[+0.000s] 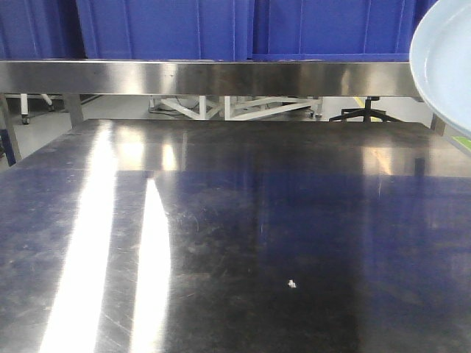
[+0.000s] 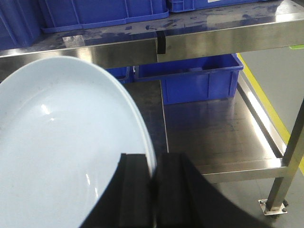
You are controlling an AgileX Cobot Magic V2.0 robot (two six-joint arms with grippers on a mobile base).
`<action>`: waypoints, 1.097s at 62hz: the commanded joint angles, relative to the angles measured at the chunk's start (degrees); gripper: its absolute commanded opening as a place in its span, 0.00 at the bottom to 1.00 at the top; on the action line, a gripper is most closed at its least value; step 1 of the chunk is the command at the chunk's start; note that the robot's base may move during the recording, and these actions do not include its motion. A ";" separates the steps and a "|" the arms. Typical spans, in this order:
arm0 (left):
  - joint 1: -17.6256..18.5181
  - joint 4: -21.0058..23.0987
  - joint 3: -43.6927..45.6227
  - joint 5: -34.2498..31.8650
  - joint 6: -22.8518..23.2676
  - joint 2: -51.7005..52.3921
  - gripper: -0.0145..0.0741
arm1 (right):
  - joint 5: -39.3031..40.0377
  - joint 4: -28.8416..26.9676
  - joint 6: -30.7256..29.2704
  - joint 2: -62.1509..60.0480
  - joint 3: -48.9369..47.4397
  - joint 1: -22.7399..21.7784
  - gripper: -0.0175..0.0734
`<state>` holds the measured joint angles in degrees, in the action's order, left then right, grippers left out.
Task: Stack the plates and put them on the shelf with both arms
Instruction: 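Raise the plate stack with the right gripper and hold it beside the robot, then drive the base away from the table holding the plates in the right gripper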
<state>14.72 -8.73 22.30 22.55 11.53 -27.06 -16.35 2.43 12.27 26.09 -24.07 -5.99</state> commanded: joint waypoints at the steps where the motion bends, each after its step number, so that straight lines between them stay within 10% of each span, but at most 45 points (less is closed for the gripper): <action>1: -0.07 -0.15 1.75 -4.33 0.55 -0.25 0.27 | 5.45 0.34 -0.25 0.04 -1.66 -0.44 0.26; 68: -0.07 -0.15 1.75 -4.33 0.55 -0.25 0.27 | 5.45 0.34 -0.25 0.04 -1.66 -0.44 0.26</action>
<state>14.72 -8.73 22.30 22.55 11.53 -27.06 -16.35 2.43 12.18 26.09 -24.00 -5.99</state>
